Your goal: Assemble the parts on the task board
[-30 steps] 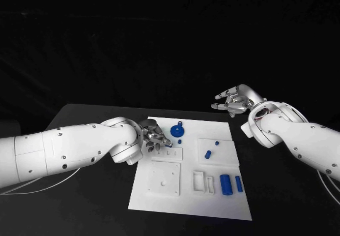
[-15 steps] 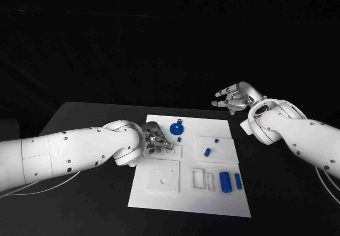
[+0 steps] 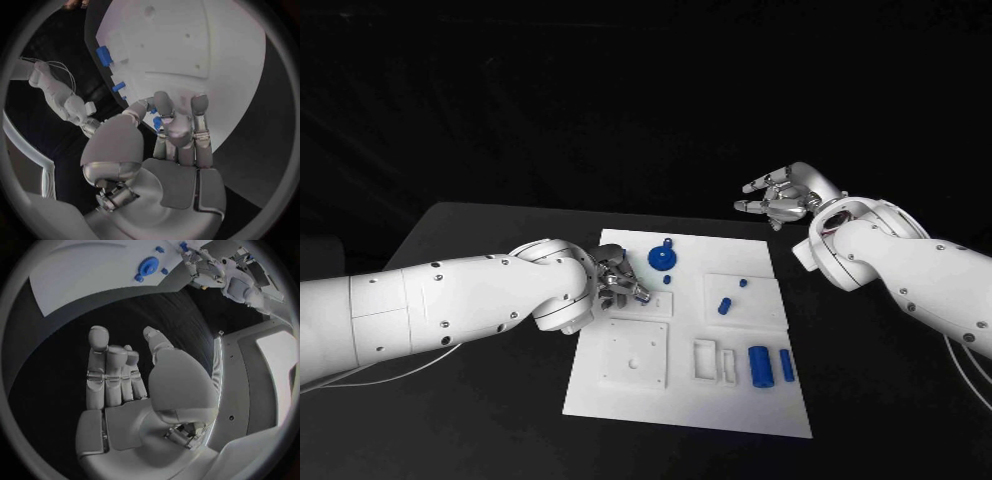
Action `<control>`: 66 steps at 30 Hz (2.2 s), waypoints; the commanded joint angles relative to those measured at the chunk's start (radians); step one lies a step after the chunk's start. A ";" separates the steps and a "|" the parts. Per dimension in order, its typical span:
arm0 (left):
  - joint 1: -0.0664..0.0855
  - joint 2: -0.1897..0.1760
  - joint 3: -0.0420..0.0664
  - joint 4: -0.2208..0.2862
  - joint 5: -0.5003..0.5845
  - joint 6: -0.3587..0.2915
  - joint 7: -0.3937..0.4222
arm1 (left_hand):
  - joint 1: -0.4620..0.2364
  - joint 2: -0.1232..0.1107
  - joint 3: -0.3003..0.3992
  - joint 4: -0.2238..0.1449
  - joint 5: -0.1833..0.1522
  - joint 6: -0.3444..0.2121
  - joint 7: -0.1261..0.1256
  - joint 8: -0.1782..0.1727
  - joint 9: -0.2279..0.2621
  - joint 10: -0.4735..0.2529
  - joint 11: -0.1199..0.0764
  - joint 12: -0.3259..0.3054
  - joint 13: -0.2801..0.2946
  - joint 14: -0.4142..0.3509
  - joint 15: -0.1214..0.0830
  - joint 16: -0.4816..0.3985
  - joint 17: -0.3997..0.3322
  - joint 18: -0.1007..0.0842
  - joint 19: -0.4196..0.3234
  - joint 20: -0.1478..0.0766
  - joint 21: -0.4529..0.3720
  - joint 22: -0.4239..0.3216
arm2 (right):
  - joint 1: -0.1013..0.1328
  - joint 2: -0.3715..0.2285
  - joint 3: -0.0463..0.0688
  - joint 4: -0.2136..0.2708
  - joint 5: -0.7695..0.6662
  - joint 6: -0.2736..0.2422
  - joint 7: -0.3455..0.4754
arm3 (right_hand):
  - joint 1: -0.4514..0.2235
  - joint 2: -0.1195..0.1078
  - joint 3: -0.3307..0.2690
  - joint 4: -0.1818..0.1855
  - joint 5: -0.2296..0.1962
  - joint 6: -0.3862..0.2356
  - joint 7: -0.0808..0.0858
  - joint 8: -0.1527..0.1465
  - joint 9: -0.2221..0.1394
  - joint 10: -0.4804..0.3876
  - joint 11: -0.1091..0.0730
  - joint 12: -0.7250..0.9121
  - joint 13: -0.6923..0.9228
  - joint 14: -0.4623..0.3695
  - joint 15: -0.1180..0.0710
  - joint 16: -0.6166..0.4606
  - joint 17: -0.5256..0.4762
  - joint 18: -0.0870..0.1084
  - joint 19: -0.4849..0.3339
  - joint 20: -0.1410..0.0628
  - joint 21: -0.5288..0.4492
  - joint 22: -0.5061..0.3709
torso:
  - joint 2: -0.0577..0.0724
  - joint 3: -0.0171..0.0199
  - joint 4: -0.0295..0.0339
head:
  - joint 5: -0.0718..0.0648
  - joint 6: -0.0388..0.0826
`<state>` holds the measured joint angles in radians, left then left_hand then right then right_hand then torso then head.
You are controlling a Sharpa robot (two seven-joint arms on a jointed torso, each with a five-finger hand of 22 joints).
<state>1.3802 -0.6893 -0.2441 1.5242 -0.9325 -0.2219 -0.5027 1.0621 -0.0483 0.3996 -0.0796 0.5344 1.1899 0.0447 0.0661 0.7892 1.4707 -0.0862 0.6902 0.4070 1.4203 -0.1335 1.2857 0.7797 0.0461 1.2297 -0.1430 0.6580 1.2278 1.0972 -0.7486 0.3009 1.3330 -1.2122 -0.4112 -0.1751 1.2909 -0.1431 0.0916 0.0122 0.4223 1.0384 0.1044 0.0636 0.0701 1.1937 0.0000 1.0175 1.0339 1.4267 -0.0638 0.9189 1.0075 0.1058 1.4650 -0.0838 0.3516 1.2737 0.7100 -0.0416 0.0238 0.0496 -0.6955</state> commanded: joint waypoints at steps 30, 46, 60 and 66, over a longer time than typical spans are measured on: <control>-0.002 0.004 0.001 -0.007 -0.041 0.080 -0.043 | 0.004 0.017 0.058 -0.065 -0.016 0.162 -0.090 0.003 0.228 0.042 -0.007 0.010 -0.005 0.006 0.001 -0.003 -0.012 -0.010 0.026 0.002 -0.053 0.047 | 0.000 0.006 0.001 -0.002 0.008 0.029 -0.017 | -0.007 0.007 0.008 -0.010 0.023 0.006 0.000 -0.001 -0.002 -0.010 -0.001 -0.005 -0.002 0.001 -0.005 -0.007 -0.001 0.009 0.041 -0.003 -0.003 -0.004 | 0.000 -0.0001 -0.0002 | 0.002 -0.005; -0.002 0.002 0.001 -0.007 -0.048 0.117 -0.054 | 0.001 0.028 0.052 -0.064 -0.027 0.178 -0.096 0.010 0.247 0.042 -0.009 0.030 0.002 0.011 0.004 0.016 0.017 -0.009 0.044 0.008 -0.093 0.093 | 0.000 0.008 0.001 -0.003 0.009 0.028 -0.020 | -0.009 0.006 0.017 -0.015 0.033 0.007 0.000 -0.001 -0.002 -0.010 -0.001 -0.005 -0.003 0.001 -0.006 -0.007 -0.001 0.009 0.041 -0.004 -0.001 -0.004 | 0.000 0.0002 -0.0002 | 0.002 -0.010; -0.002 0.017 0.001 -0.018 -0.048 0.133 -0.051 | -0.007 0.044 0.043 -0.055 -0.051 0.188 -0.100 0.014 0.269 0.042 -0.011 0.050 0.013 0.014 0.005 0.024 0.032 -0.007 0.049 0.013 -0.100 0.097 | 0.000 0.012 0.001 -0.006 0.009 0.027 -0.019 | -0.012 0.004 0.024 -0.019 0.050 0.008 -0.001 -0.001 -0.002 -0.010 -0.002 -0.005 -0.003 0.001 -0.006 -0.007 0.000 0.009 0.041 -0.004 -0.002 -0.004 | 0.000 0.0010 -0.0011 | 0.004 -0.012; -0.002 0.026 0.001 -0.024 -0.047 0.144 -0.049 | -0.006 0.052 0.038 -0.052 -0.071 0.193 -0.102 0.020 0.280 0.042 -0.011 0.063 0.022 0.016 0.005 0.026 0.038 -0.005 0.050 0.015 -0.100 0.097 | 0.000 0.012 0.001 -0.008 0.009 0.028 -0.020 | -0.013 0.004 0.025 -0.021 0.054 0.008 -0.001 -0.001 -0.002 -0.010 -0.002 -0.004 -0.002 0.001 -0.006 -0.006 0.001 0.009 0.041 -0.004 -0.002 -0.004 | 0.000 0.0006 -0.0017 | 0.004 -0.012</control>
<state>1.3844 -0.6689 -0.2379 1.5024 -0.9768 -0.1189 -0.5349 1.0392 -0.0254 0.3928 -0.0865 0.4672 1.1932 0.0479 0.0813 1.0691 1.4758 -0.0801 0.7482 0.4282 1.4308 -0.1296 1.3058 0.8174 0.0460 1.2762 -0.1285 0.5611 1.3078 1.0970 -0.7373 0.3011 1.3251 -1.2019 -0.3944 -0.1963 1.2871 -0.1394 0.1127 -0.0088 0.4736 1.0382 0.1043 0.0636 0.0695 1.1903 -0.0035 1.0176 1.0318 1.4267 -0.0638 0.9155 1.0077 0.1003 1.4649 -0.0838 0.3518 1.2701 0.7096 -0.0407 0.0227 0.0534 -0.7071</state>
